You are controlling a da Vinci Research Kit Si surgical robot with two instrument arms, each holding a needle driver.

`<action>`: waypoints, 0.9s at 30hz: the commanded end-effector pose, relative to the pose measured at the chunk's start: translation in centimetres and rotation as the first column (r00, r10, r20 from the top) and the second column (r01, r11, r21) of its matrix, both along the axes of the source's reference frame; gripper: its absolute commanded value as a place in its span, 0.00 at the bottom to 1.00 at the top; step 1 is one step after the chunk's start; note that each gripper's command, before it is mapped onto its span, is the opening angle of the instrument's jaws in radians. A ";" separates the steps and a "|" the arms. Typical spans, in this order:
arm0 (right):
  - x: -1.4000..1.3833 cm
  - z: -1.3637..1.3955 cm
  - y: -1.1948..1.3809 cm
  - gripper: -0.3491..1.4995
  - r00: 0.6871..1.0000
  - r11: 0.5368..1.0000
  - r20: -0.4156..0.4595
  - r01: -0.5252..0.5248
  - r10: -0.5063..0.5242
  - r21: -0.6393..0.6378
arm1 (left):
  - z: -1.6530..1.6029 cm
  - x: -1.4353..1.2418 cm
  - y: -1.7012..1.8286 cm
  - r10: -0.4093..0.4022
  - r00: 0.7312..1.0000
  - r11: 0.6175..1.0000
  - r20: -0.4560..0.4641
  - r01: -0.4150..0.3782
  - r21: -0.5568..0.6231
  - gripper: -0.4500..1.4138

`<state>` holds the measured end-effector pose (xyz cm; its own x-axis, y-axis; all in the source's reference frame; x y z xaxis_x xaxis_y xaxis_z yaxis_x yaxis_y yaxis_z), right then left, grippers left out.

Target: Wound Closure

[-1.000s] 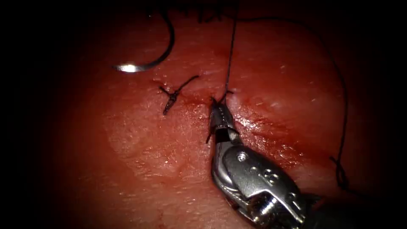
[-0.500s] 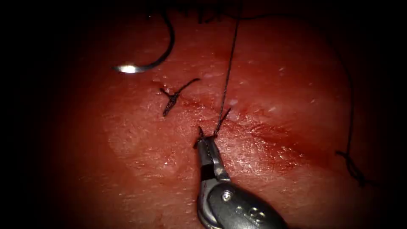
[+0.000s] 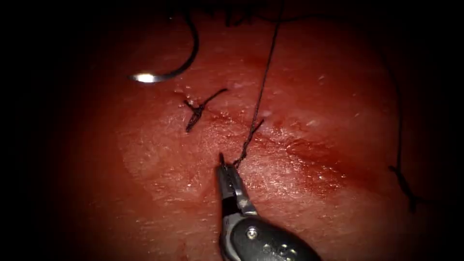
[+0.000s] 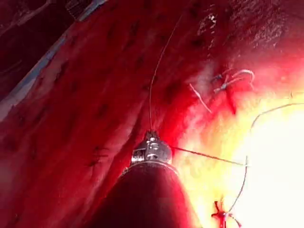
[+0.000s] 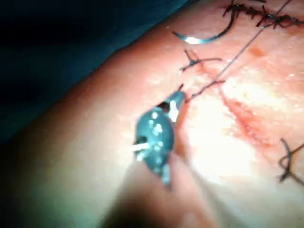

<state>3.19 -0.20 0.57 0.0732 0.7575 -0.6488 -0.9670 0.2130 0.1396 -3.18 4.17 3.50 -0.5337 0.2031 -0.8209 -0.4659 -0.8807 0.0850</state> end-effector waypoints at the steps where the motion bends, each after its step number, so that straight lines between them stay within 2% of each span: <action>1: 0.02 0.03 -0.08 0.00 1.000 1.000 -0.001 0.002 -0.002 0.003 | 0.03 -0.08 0.09 0.006 1.000 1.000 -0.013 -0.006 -0.024 0.00; 3: 0.01 0.02 -0.10 0.00 1.000 1.000 -0.001 0.002 -0.002 0.003 | 0.05 -0.10 0.14 0.010 0.999 0.999 -0.037 -0.012 -0.047 0.00; 11: 0.00 0.00 -0.11 0.00 1.000 1.000 0.004 0.012 -0.012 0.001 | 0.07 -0.15 0.30 0.004 0.999 0.997 -0.036 -0.007 -0.079 0.00; 15: 0.01 0.00 -0.11 0.00 0.995 0.996 0.023 0.093 -0.092 -0.014 | 0.08 -0.21 0.33 0.004 0.999 0.997 -0.037 -0.007 -0.083 0.00; 17: 0.02 0.00 -0.12 0.00 0.988 0.987 0.016 0.157 -0.156 -0.025 | 0.09 -0.25 0.35 0.003 0.999 0.997 -0.035 -0.006 -0.083 0.00; 18: 0.04 0.01 -0.14 0.00 0.979 0.979 -0.015 0.201 -0.202 -0.036 | 0.10 -0.28 0.36 0.006 0.999 0.996 -0.036 -0.009 -0.087 0.00; 27: 0.24 0.03 -0.31 0.00 0.967 0.967 -0.033 0.253 -0.254 -0.011 | 0.15 -0.38 0.38 0.005 0.999 0.995 -0.051 -0.010 -0.094 0.00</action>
